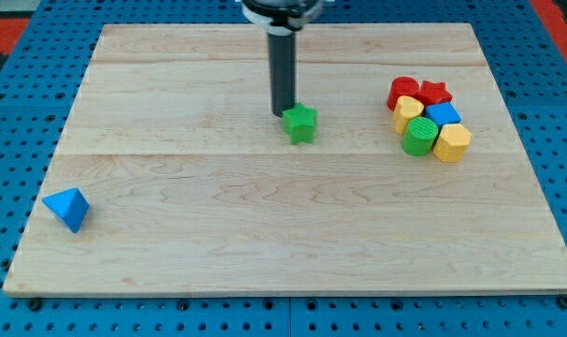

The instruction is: Move the green star to the bottom left of the red circle

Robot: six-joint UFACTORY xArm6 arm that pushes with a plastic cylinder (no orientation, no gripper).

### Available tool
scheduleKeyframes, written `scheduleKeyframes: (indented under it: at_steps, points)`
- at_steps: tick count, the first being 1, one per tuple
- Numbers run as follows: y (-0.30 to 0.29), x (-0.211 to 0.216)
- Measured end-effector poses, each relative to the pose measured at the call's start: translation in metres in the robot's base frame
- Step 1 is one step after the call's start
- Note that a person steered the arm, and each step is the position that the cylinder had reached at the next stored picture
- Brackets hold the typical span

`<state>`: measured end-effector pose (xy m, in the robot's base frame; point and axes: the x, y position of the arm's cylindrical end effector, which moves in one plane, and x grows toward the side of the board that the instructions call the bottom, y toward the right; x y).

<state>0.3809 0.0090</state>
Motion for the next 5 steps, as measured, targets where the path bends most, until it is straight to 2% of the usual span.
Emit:
scheduleKeyframes:
  at_steps: [1, 2, 4, 5]
  points:
    - [-0.047, 0.006]
    - [-0.034, 0.036]
    - [0.071, 0.029]
    - [0.071, 0.028]
